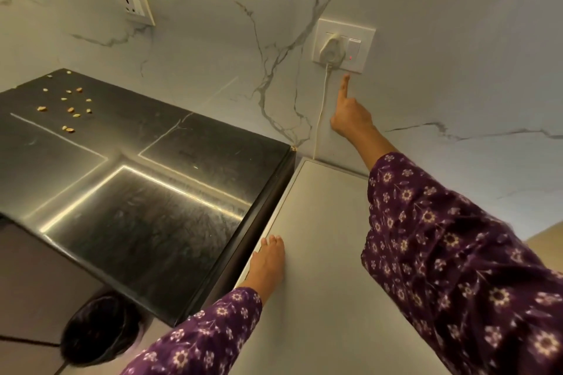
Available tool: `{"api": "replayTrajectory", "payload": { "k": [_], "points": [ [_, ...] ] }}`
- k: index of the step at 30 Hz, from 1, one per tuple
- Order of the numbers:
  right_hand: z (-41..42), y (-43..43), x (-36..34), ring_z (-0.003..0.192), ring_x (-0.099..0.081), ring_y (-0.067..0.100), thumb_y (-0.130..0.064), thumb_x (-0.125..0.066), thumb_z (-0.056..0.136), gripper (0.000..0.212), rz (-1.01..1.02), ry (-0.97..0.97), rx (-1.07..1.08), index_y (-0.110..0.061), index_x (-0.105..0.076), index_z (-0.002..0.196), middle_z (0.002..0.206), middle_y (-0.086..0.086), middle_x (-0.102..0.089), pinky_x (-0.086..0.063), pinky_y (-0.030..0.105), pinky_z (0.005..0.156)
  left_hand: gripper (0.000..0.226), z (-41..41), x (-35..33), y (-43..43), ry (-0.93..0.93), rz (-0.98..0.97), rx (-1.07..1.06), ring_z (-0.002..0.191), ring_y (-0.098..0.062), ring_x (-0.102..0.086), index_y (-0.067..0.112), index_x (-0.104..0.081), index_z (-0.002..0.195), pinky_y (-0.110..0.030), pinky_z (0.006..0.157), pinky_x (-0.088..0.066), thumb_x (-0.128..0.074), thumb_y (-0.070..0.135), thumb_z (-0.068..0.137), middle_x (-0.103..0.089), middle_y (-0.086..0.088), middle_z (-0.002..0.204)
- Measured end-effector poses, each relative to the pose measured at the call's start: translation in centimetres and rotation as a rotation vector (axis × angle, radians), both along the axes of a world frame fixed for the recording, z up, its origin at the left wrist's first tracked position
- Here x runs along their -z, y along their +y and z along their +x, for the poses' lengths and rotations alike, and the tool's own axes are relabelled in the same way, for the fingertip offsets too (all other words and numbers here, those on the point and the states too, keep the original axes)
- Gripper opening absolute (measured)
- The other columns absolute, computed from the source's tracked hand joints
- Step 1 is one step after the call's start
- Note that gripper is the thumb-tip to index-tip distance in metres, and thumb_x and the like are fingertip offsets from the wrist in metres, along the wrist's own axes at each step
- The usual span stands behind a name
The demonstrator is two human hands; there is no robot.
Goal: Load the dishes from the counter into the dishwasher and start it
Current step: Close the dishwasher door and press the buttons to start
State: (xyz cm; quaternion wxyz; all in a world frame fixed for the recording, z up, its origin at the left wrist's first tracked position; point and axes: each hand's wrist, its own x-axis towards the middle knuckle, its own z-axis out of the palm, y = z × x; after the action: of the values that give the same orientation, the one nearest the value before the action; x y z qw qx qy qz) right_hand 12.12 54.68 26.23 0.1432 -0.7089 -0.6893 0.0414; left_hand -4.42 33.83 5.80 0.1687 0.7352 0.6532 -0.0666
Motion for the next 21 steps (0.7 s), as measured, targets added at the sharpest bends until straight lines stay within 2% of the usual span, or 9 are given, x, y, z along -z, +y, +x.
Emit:
{"api": "replayTrajectory", "payload": {
  "k": [2, 5, 8, 10, 11, 14, 19, 21],
  "points": [
    [-0.5, -2.6, 1.0, 0.048, -0.042, 0.013, -0.007, -0.05, 0.09, 0.086, -0.012, 0.061, -0.041, -0.01, 0.014, 0.149, 0.066, 0.005, -0.049, -0.032, 0.023, 0.042, 0.073, 0.0, -0.1, 0.1, 0.004, -0.003, -0.002, 0.146, -0.027, -0.014, 0.005, -0.008, 0.15, -0.036, 0.112, -0.033, -0.055, 0.007, 0.094, -0.012, -0.013, 0.158],
    [-1.1, -8.2, 3.4, 0.057, -0.047, 0.016, -0.014, -0.051, 0.091, 0.081, -0.043, 0.127, -0.072, -0.008, 0.004, 0.15, 0.082, 0.008, -0.053, -0.037, 0.025, 0.05, 0.067, -0.4, -0.5, -0.1, 0.003, 0.001, 0.01, 0.142, -0.023, -0.025, 0.007, -0.017, 0.148, -0.038, 0.106, -0.04, -0.055, 0.011, 0.094, -0.024, -0.009, 0.153],
    [-1.2, -14.5, 7.0, 0.084, -0.059, 0.028, -0.021, -0.054, 0.091, 0.079, -0.079, 0.164, -0.084, -0.008, -0.004, 0.15, 0.105, 0.016, -0.059, -0.046, 0.032, 0.069, 0.049, -0.8, -0.6, -1.0, -0.022, 0.037, 0.018, 0.134, -0.023, -0.036, 0.009, -0.03, 0.14, -0.037, 0.1, -0.041, -0.049, 0.012, 0.095, -0.036, -0.008, 0.143],
    [-1.3, -19.0, 9.2, 0.102, -0.059, 0.033, -0.023, -0.054, 0.09, 0.077, -0.122, 0.188, -0.066, -0.008, -0.009, 0.15, 0.119, 0.02, -0.058, -0.048, 0.037, 0.083, 0.042, -1.1, -0.5, -2.1, -0.051, 0.081, 0.029, 0.127, -0.025, -0.042, 0.009, -0.035, 0.135, -0.037, 0.099, -0.039, -0.046, 0.011, 0.094, -0.04, -0.009, 0.137],
    [-1.2, -21.3, 10.2, 0.105, -0.058, 0.034, -0.023, -0.054, 0.09, 0.075, -0.14, 0.198, -0.056, -0.009, -0.011, 0.149, 0.121, 0.021, -0.057, -0.049, 0.038, 0.086, 0.043, -1.3, -0.4, -2.8, -0.054, 0.105, 0.039, 0.126, -0.025, -0.043, 0.008, -0.035, 0.135, -0.038, 0.101, -0.037, -0.046, 0.012, 0.094, -0.042, -0.01, 0.135],
    [-1.1, -27.7, 12.8, 0.101, -0.059, 0.033, -0.022, -0.052, 0.09, 0.068, -0.182, 0.211, -0.032, -0.009, -0.018, 0.147, 0.117, 0.019, -0.058, -0.05, 0.039, 0.085, 0.042, -2.3, 0.1, -5.5, -0.077, 0.159, 0.061, 0.122, -0.028, -0.048, 0.008, -0.039, 0.132, -0.047, 0.102, -0.035, -0.05, 0.012, 0.092, -0.048, -0.01, 0.128],
    [-2.3, -36.5, 15.8, 0.08, -0.059, 0.029, -0.018, -0.05, 0.088, 0.059, -0.203, 0.256, 0.023, -0.008, -0.027, 0.141, 0.091, 0.012, -0.058, -0.051, 0.039, 0.069, 0.042, -5.3, 0.7, -11.6, -0.294, 0.204, 0.112, 0.116, -0.034, -0.052, 0.0, -0.046, 0.128, -0.042, 0.098, -0.04, -0.055, 0.008, 0.088, -0.053, -0.017, 0.126],
    [-3.3, -39.9, 16.5, 0.078, -0.059, 0.03, -0.017, -0.05, 0.087, 0.058, -0.185, 0.27, 0.039, -0.007, -0.028, 0.14, 0.091, 0.013, -0.059, -0.051, 0.039, 0.068, 0.041, -6.4, 0.7, -14.3, -0.328, 0.216, 0.131, 0.115, -0.034, -0.052, 0.0, -0.045, 0.13, -0.04, 0.097, -0.041, -0.053, 0.007, 0.09, -0.053, -0.017, 0.126]
  ]
}}
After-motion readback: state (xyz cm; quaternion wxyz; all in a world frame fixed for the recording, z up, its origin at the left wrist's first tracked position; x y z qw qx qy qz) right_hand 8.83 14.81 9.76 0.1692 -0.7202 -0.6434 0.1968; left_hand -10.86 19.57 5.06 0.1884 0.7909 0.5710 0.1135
